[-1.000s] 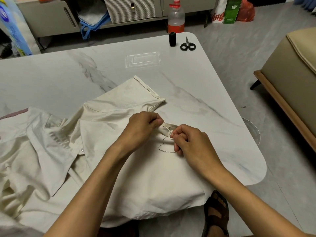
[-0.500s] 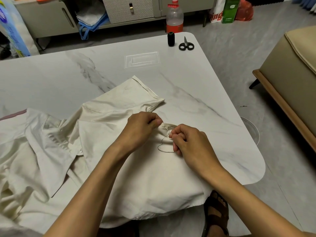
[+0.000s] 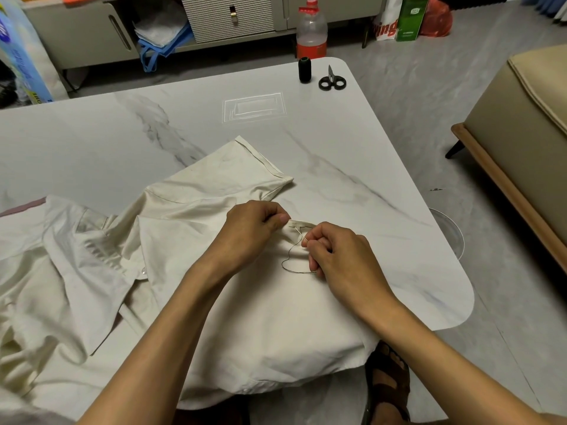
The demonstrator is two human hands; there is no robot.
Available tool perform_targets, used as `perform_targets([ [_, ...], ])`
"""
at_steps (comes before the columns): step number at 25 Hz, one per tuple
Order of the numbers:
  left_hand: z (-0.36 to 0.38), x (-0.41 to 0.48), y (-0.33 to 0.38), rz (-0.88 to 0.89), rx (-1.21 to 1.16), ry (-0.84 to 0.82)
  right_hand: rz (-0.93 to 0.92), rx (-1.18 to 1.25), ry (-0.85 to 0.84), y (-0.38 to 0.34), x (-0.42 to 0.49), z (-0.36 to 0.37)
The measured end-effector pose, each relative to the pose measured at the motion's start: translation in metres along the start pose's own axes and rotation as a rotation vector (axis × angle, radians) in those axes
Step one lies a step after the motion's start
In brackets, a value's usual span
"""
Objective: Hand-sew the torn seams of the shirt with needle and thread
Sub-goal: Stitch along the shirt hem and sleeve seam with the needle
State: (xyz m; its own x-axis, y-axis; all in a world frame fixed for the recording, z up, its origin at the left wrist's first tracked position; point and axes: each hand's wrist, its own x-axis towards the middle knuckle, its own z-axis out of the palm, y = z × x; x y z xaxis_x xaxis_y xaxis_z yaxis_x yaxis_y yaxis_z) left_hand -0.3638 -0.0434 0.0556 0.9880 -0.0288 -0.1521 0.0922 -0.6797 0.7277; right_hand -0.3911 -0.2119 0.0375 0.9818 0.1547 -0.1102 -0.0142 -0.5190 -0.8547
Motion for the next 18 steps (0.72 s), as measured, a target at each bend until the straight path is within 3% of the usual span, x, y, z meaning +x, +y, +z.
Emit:
perform_targets([
  [7, 0.003, -0.005, 0.002, 0.088, 0.037, 0.077, 0.015, -0.040, 0.052, -0.001, 0.002, 0.004],
  [18, 0.014, -0.011, -0.002, 0.552, 0.414, 0.398, 0.036, 0.002, 0.138, -0.011, 0.001, 0.011],
])
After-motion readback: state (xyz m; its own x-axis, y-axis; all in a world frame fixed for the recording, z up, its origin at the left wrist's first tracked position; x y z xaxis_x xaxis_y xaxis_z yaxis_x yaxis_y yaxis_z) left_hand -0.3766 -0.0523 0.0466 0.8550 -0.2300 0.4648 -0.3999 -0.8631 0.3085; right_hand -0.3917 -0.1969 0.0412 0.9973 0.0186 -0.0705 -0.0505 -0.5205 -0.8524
